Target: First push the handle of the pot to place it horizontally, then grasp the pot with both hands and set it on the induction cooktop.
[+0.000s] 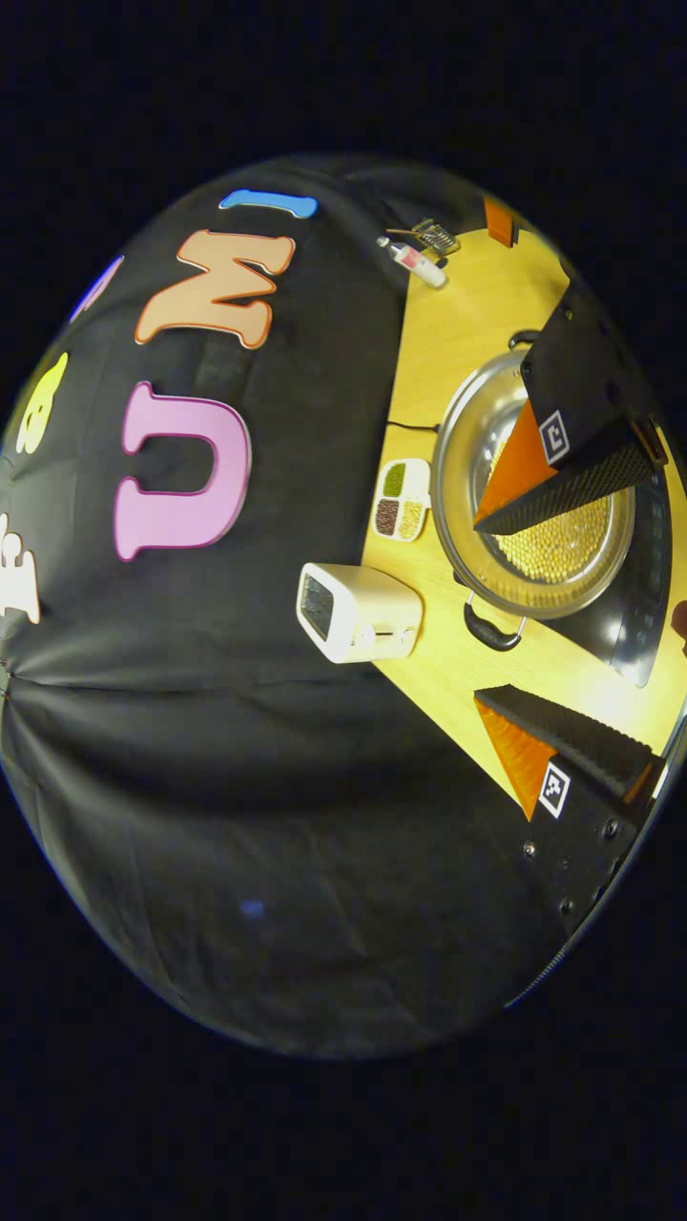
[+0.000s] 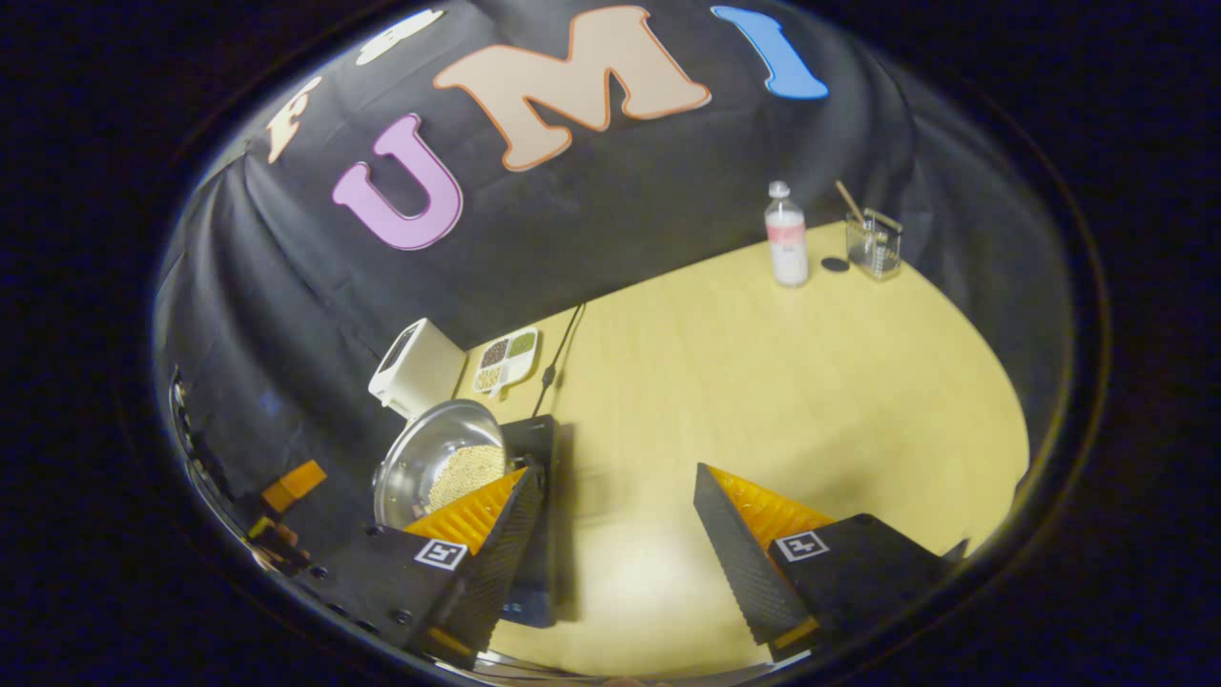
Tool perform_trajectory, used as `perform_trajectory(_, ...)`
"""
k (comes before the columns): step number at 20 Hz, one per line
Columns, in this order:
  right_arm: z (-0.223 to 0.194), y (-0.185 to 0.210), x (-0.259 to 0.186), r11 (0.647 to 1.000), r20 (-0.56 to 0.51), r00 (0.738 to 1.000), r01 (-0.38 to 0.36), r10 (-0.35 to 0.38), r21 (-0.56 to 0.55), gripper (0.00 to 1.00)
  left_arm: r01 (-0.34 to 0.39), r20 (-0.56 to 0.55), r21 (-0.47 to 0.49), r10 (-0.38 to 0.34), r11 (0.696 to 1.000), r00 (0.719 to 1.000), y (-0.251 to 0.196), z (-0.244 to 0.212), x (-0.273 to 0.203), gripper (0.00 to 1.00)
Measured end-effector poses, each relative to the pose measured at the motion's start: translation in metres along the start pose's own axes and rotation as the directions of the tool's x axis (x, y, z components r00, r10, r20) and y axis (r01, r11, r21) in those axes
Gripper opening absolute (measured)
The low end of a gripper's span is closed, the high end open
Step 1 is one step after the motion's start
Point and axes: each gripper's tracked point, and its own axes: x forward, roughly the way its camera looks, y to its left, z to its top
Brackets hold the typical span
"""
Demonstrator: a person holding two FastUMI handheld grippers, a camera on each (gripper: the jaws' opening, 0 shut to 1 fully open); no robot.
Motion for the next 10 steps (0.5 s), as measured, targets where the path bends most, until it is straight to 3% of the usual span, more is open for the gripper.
perform_trajectory(1,0.012,-0.011,-0.015,1.0,0.022,1.0,-0.012,0.012,-0.024,1.0,-0.011,0.04,-0.012,0.011,1.0,0.999,-0.015,0.01,-0.016,0.96)
perform_trajectory(2,0.021,-0.018,-0.031,0.999,0.041,0.998,-0.035,0.037,-0.04,0.92,-0.019,0.079,-0.032,0.022,0.999,0.997,-0.033,0.02,-0.032,0.96)
perform_trajectory(5,0.063,-0.037,-0.081,0.992,0.142,0.984,-0.096,0.107,-0.083,1.0,0.009,0.192,-0.076,0.006,0.997,0.981,-0.086,0.047,-0.081,0.96)
perform_trajectory(6,0.076,-0.043,-0.095,0.99,0.181,0.976,-0.102,0.119,-0.097,0.92,0.022,0.225,-0.078,-0.004,0.997,0.974,-0.099,0.056,-0.099,0.96)
perform_trajectory(10,0.119,-0.055,-0.154,0.986,0.329,0.935,-0.086,0.13,-0.145,0.92,0.044,0.354,-0.031,-0.03,0.999,0.935,-0.146,0.088,-0.146,0.96)
